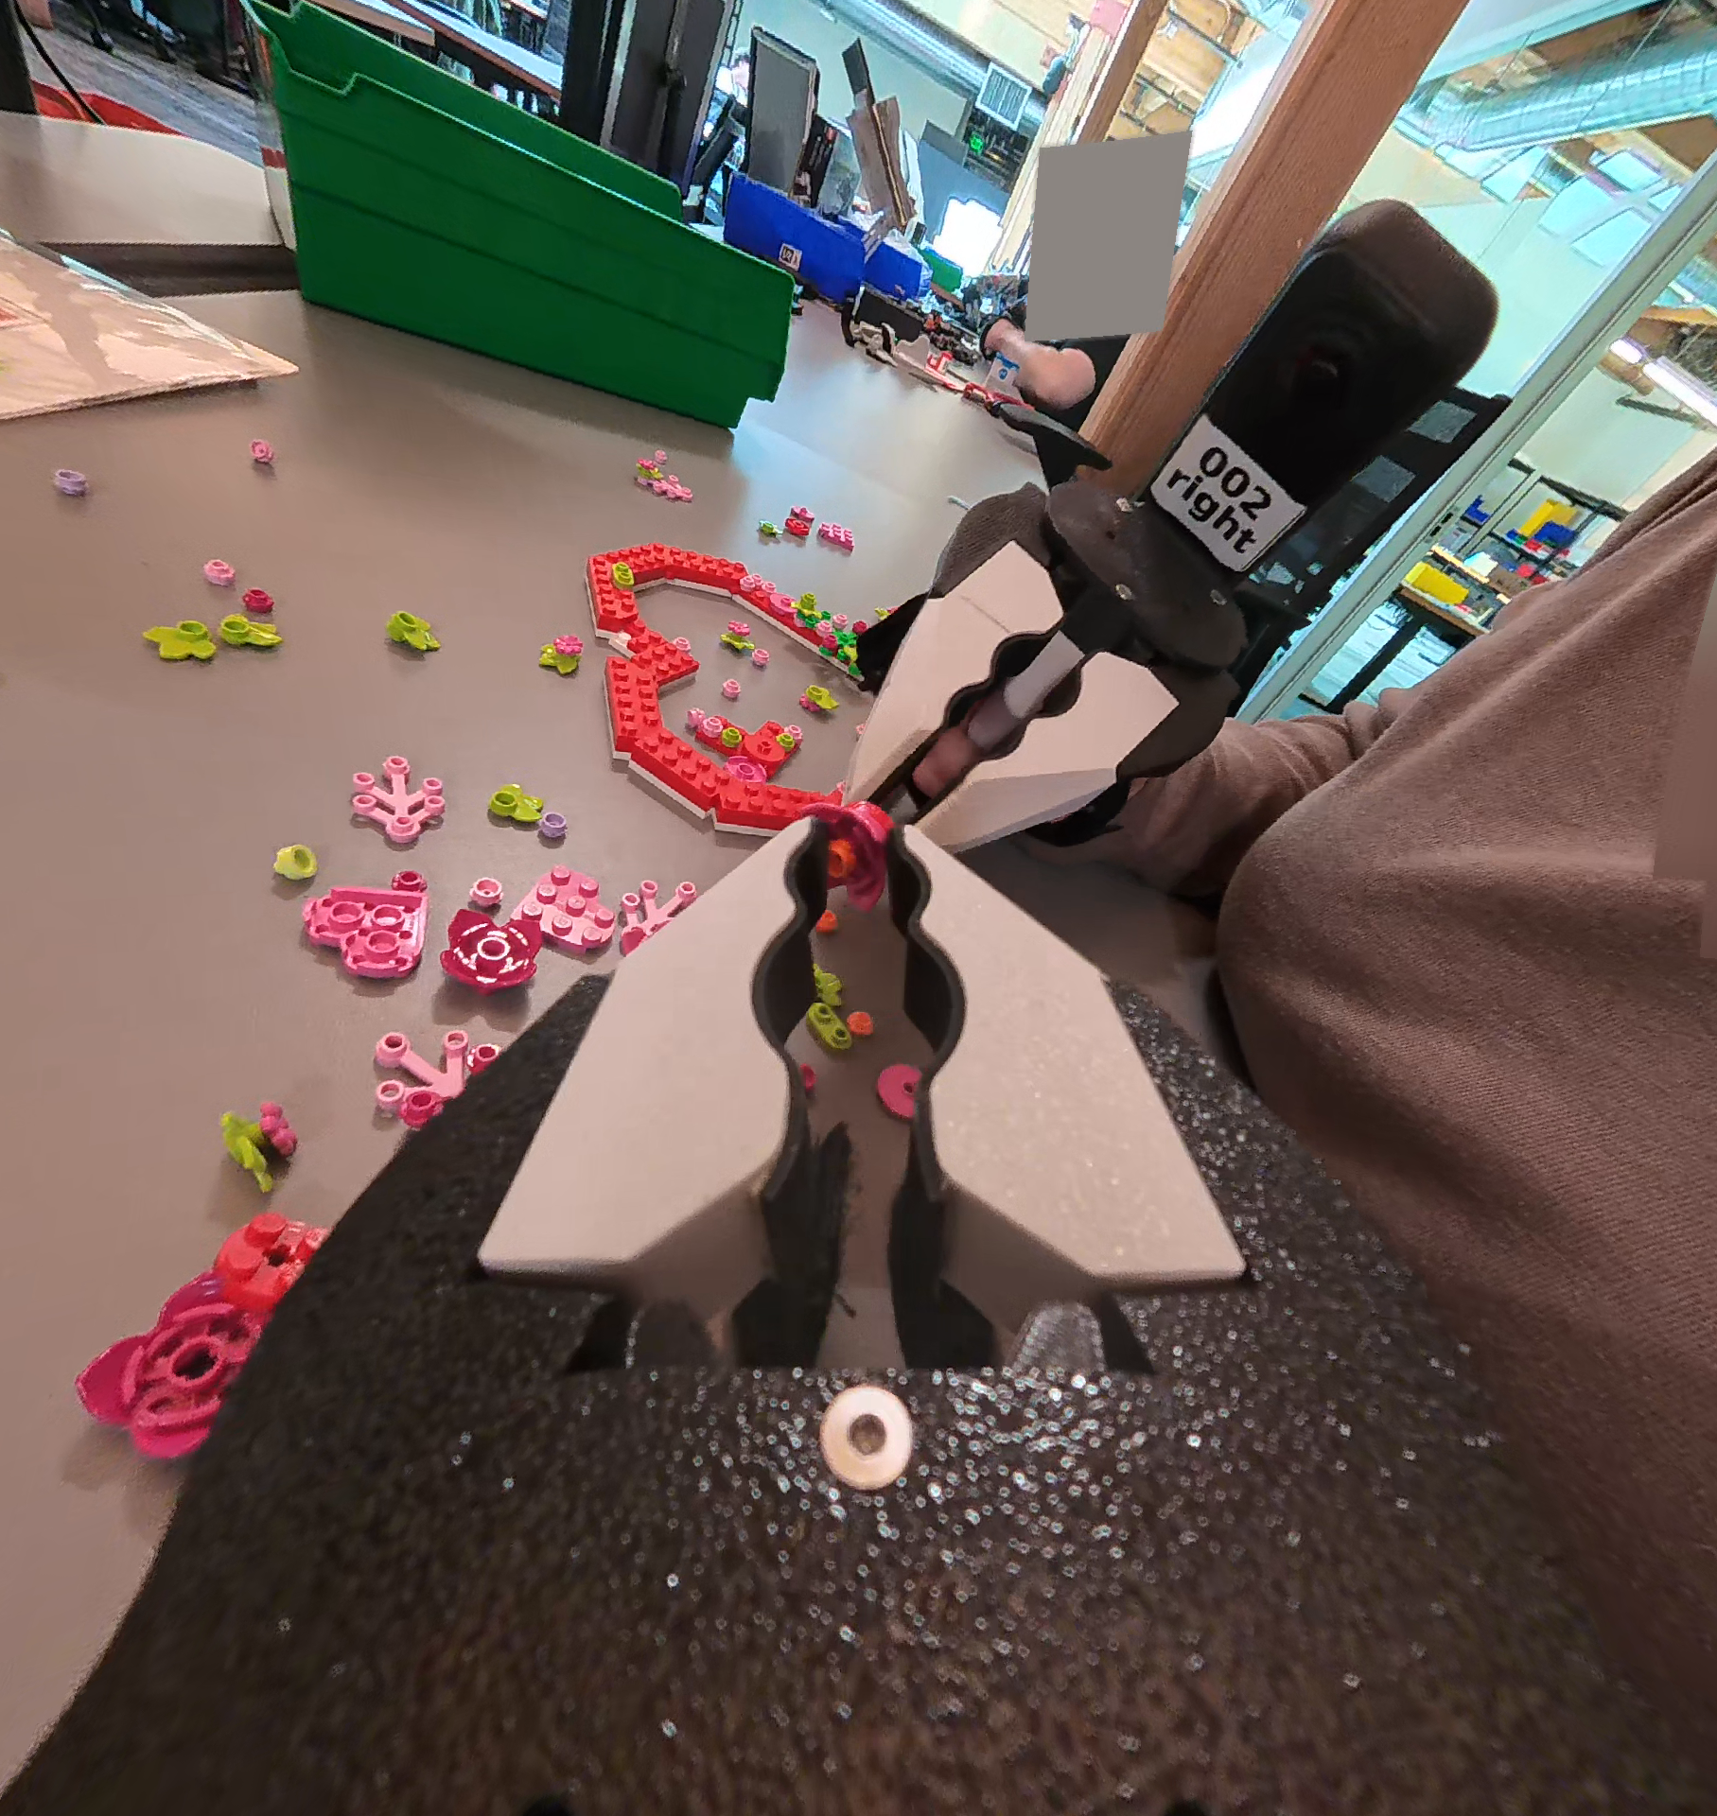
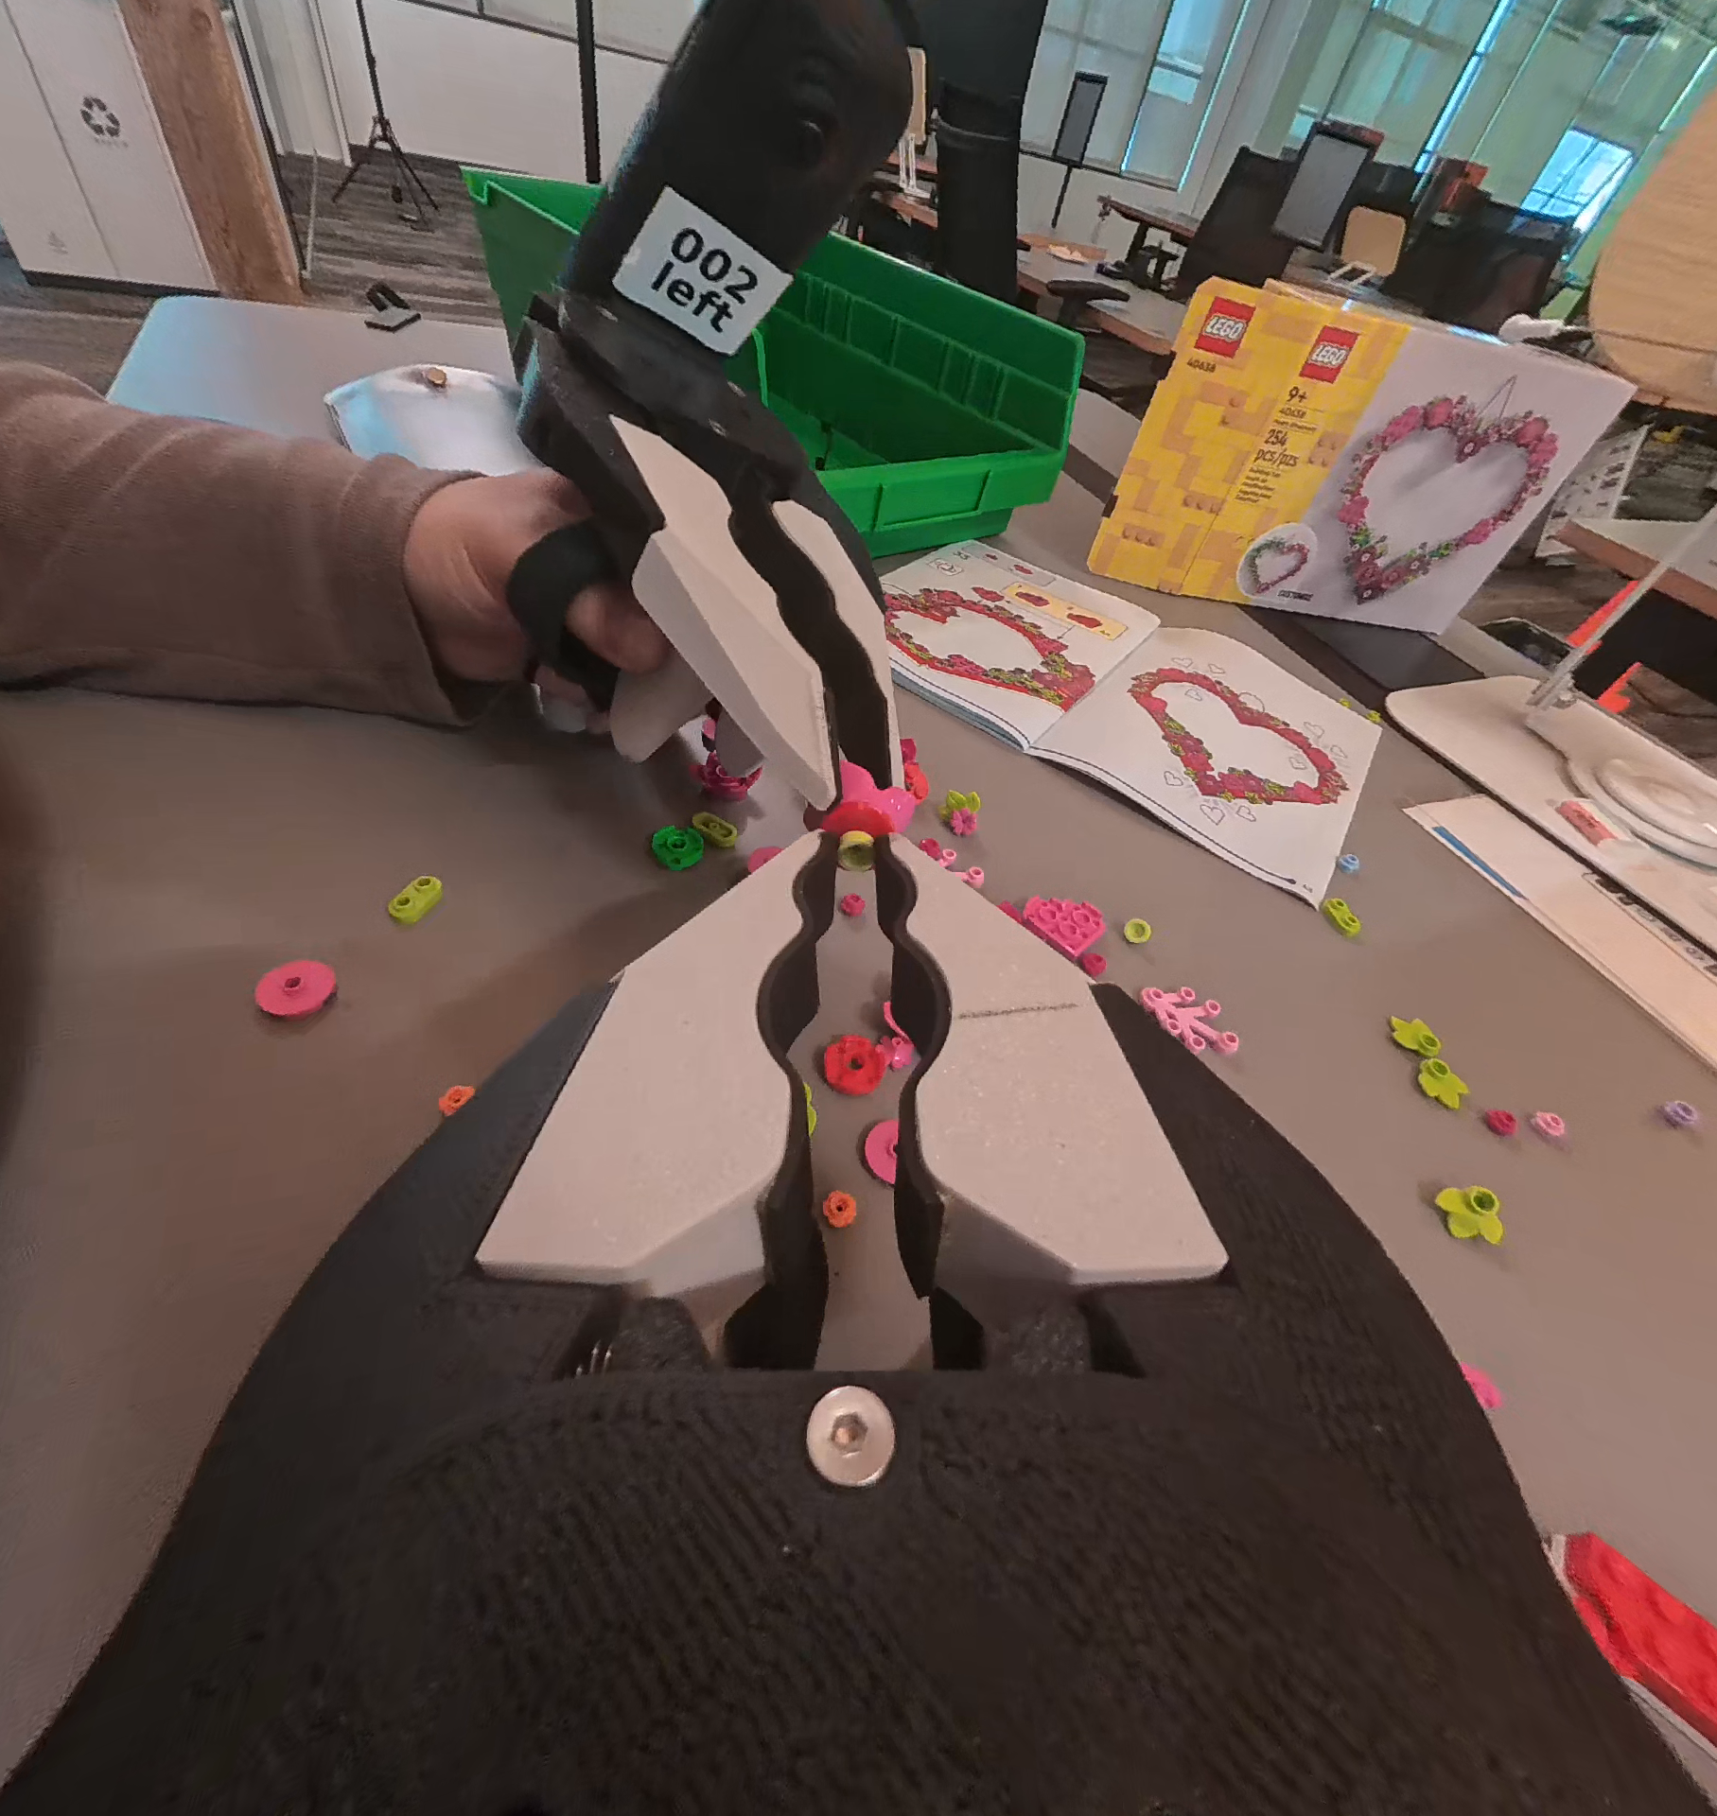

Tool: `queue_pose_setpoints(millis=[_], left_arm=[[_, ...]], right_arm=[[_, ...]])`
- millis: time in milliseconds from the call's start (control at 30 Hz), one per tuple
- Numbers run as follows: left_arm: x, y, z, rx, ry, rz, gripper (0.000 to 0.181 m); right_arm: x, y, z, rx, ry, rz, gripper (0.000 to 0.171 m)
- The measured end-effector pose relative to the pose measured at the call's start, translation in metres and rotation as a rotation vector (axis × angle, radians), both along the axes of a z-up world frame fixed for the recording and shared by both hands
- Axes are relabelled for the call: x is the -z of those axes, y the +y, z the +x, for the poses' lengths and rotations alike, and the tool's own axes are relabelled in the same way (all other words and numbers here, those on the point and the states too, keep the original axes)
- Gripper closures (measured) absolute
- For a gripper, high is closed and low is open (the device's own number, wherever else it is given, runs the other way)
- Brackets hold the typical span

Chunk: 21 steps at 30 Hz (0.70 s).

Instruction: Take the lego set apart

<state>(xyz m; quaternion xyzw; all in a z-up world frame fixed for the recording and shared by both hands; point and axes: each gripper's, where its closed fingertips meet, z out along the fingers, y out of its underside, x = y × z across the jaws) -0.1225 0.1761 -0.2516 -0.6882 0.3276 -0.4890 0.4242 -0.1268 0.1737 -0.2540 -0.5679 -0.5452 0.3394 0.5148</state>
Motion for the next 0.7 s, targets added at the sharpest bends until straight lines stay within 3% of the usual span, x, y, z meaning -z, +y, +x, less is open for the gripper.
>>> queue_pose_setpoints(millis=[133,200,233,300,400,533,700], left_arm=[[-0.009,-0.003,0.001,0.017,-0.046,0.024,0.171],[-0.014,-0.003,0.001,0.019,-0.061,0.036,0.143],[-0.014,-0.006,0.002,0.038,-0.060,0.035,0.139],[-0.013,-0.014,0.007,0.096,-0.077,-0.020,0.140],[-0.017,-0.027,0.013,0.201,-0.157,-0.119,0.163],[-0.013,-0.034,0.012,0.266,-0.176,-0.266,0.164],[-0.007,-0.039,0.010,0.265,-0.067,-0.205,0.164]], right_arm=[[-0.007,-0.002,0.001,-0.019,0.032,-0.029,0.165],[-0.010,-0.006,0.002,-0.049,0.053,-0.048,0.165],[-0.013,-0.010,0.002,-0.073,0.066,-0.048,0.165],[-0.015,-0.016,0.002,-0.112,0.072,-0.022,0.166],[-0.016,-0.028,0.001,-0.165,0.060,0.040,0.166],[-0.015,-0.034,0.000,-0.192,0.032,0.089,0.166],[-0.010,-0.036,0.002,-0.204,-0.014,0.109,0.166]])
